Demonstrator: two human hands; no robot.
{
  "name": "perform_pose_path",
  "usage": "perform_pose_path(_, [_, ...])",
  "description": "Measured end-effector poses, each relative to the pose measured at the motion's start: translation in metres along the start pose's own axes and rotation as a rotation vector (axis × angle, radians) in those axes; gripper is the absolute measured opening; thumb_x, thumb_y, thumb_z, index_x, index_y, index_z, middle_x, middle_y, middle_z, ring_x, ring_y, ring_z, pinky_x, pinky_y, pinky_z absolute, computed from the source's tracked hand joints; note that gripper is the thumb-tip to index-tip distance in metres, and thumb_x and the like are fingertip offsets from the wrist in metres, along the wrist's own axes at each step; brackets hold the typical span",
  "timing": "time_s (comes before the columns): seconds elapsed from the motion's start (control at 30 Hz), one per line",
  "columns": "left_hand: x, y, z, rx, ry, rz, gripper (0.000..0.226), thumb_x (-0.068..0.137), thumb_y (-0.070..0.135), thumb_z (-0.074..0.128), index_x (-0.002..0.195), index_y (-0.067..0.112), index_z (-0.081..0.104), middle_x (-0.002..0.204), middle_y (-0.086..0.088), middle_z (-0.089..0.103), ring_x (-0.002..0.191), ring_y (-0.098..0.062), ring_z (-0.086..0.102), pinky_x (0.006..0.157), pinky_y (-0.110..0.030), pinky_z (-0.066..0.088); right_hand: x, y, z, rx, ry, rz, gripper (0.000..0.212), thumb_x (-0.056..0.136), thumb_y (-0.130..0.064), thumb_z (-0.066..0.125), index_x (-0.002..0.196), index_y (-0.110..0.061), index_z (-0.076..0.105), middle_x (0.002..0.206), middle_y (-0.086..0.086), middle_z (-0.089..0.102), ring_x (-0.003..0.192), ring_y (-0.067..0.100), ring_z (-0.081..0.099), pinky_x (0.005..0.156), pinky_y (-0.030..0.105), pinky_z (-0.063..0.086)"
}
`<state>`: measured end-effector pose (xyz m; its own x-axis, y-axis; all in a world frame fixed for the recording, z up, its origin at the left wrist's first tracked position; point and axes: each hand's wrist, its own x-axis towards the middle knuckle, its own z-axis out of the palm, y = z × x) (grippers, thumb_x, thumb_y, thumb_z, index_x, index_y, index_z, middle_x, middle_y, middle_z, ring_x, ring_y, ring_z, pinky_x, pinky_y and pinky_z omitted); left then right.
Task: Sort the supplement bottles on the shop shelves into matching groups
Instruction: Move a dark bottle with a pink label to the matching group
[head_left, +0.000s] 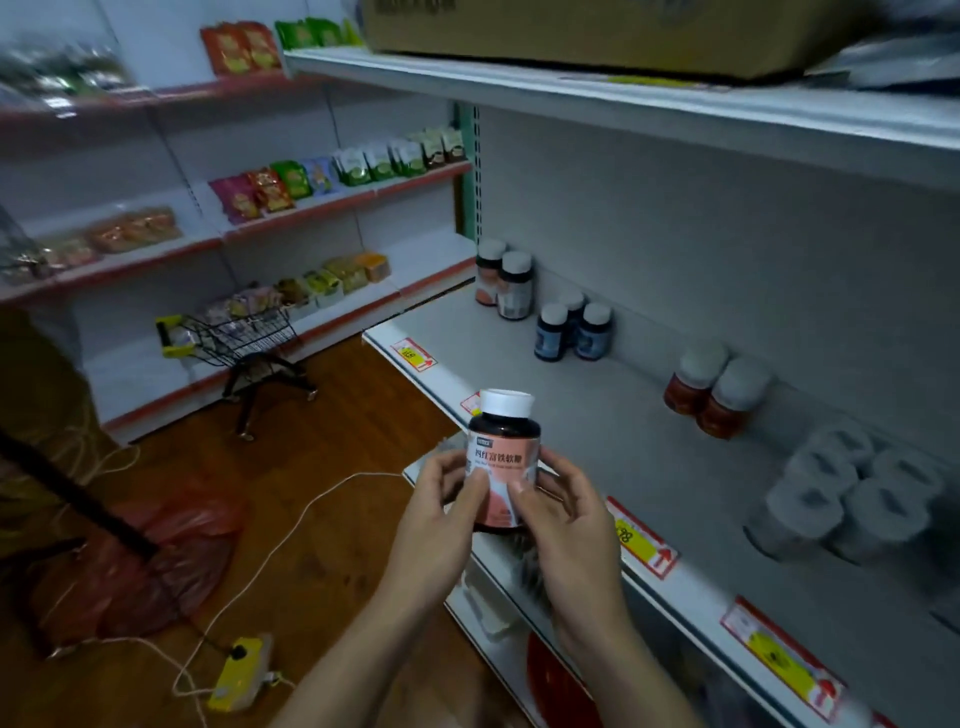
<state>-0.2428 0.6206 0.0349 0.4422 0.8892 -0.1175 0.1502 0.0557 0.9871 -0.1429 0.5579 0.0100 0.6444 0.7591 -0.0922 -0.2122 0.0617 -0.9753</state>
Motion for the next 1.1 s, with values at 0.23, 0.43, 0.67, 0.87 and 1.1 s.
perform_pose_path(0.23, [0.078,-0.005,-0.024,0.128,0.027,0.040,0.018,0.096,0.034,0.053,0.113,0.038,0.053,0.121,0.005,0.052,0.100,0.000,0.058,0.087,-0.023,0.051,0.067,0.006,0.040,-0.050,0.020,-0.023,0.039,0.085,-0.016,0.070,0.120,-0.026,0.057,0.116,-0.004,0.069,0.107,0.010,0.066,0.089,0.029,0.056])
perform_pose_path(0.43, [0.161,-0.011,-0.055,0.061,-0.021,0.014,0.028,0.097,0.031,0.053,0.124,0.028,0.055,0.125,-0.003,0.053,0.107,-0.012,0.060,0.097,-0.038,0.052,0.134,0.018,0.090,-0.067,0.069,-0.030,0.034,0.085,-0.010,0.069,0.110,-0.029,0.057,0.110,-0.004,0.069,0.099,0.006,0.068,0.077,0.021,0.056])
perform_pose_path(0.67, [0.290,-0.009,-0.102,0.031,-0.184,-0.007,0.026,0.095,0.021,0.058,0.119,0.029,0.055,0.111,0.005,0.065,0.100,-0.010,0.063,0.087,-0.031,0.055,0.236,0.032,0.167,-0.247,0.257,-0.049,0.043,0.079,0.000,0.072,0.115,-0.019,0.056,0.098,-0.008,0.069,0.084,-0.003,0.067,0.071,0.013,0.054])
perform_pose_path(0.87, [0.389,-0.008,-0.121,0.180,-0.311,0.084,0.031,0.091,0.021,0.064,0.120,0.024,0.056,0.115,0.003,0.063,0.108,-0.015,0.059,0.093,-0.035,0.050,0.305,0.035,0.209,-0.407,0.431,-0.017,0.040,0.078,-0.022,0.076,0.111,-0.031,0.055,0.100,-0.015,0.065,0.093,0.004,0.063,0.078,0.019,0.050])
perform_pose_path(1.1, [0.442,-0.024,-0.105,0.148,-0.402,0.056,0.029,0.089,0.025,0.068,0.114,0.020,0.055,0.112,0.001,0.065,0.105,-0.017,0.062,0.087,-0.041,0.054,0.349,0.045,0.220,-0.515,0.488,0.041,0.032,0.090,-0.020,0.063,0.115,-0.031,0.045,0.108,-0.010,0.056,0.100,0.011,0.056,0.079,0.020,0.043])
